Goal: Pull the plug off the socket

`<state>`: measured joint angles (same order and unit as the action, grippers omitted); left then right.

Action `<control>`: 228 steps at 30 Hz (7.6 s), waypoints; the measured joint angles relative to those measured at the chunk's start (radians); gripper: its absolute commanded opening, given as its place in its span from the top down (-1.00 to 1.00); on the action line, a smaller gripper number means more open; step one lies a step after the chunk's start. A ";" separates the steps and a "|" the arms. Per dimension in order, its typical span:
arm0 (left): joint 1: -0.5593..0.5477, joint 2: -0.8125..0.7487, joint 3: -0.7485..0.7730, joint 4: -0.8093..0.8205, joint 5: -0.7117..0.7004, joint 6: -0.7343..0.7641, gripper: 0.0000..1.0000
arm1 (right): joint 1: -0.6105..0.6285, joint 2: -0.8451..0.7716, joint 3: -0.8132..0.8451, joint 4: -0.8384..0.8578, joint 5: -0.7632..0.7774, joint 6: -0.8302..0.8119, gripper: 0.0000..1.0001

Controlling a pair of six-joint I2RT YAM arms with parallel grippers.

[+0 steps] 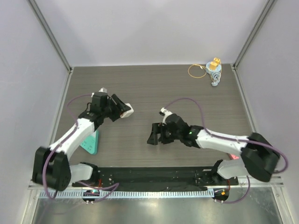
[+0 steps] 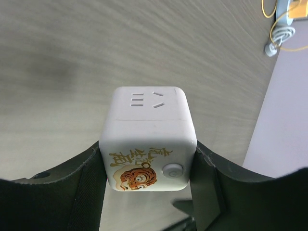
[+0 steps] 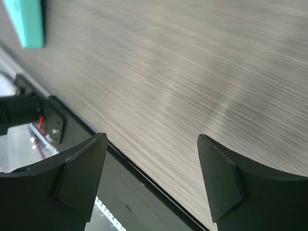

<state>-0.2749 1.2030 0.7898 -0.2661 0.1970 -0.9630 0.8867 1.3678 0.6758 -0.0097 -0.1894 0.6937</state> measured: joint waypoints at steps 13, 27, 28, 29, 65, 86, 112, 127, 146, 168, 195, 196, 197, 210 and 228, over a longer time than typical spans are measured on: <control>-0.007 0.705 0.130 0.716 0.095 -0.189 0.67 | -0.129 -0.386 -0.043 -0.397 0.248 0.017 -0.70; -0.008 0.719 0.166 0.713 0.077 -0.143 -0.99 | -0.138 -0.301 -0.071 -0.462 0.245 -0.046 -0.74; -0.008 0.700 0.168 0.666 0.058 -0.122 -0.99 | -0.139 -0.294 -0.066 -0.465 0.240 -0.054 -0.74; -0.009 0.679 0.170 0.617 0.040 -0.098 -0.99 | -0.142 -0.291 -0.062 -0.466 0.234 -0.062 -0.74; -0.540 0.249 0.237 0.034 -0.026 0.183 -0.89 | -0.745 -0.336 0.241 -0.895 0.581 0.045 -0.84; -0.533 -0.149 -0.013 -0.071 0.099 0.246 -0.94 | -1.518 -0.187 0.143 -0.765 0.490 0.008 -0.99; -0.697 0.021 -0.078 0.070 0.154 0.156 -0.98 | -1.507 -0.228 0.002 -0.664 0.518 -0.010 -0.99; -0.705 -0.078 -0.074 0.035 0.077 0.193 -1.00 | -1.471 -0.192 0.035 -0.739 0.570 -0.009 -0.99; -0.705 -0.077 -0.068 0.041 0.034 0.174 -0.99 | -1.446 -0.188 0.075 -0.757 0.652 0.023 -0.99; -0.705 0.097 0.092 0.042 0.033 0.184 -0.99 | -1.403 -0.185 -0.063 -0.661 0.620 0.099 -0.79; -0.791 0.716 0.681 -0.004 0.023 0.181 -0.64 | -1.178 -0.421 -0.164 -0.655 0.269 0.335 -0.83; -0.804 0.728 0.703 -0.020 0.006 0.179 -0.64 | -1.178 -0.426 -0.154 -0.666 0.271 0.328 -0.84; -0.818 0.744 0.733 -0.039 -0.009 0.177 -0.64 | -1.178 -0.424 -0.140 -0.673 0.275 0.320 -0.86; -0.921 0.976 1.068 -0.243 -0.301 0.068 -0.68 | -1.178 -0.438 -0.080 -0.706 0.385 0.165 -0.80; -0.961 1.162 1.338 -0.334 -0.380 -0.053 -0.56 | -1.178 -0.445 0.020 -0.771 0.536 0.092 -0.83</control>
<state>-1.2354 2.3650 2.1281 -0.6003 -0.1833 -1.0164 -0.2909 0.9230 0.6960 -0.7807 0.3466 0.7853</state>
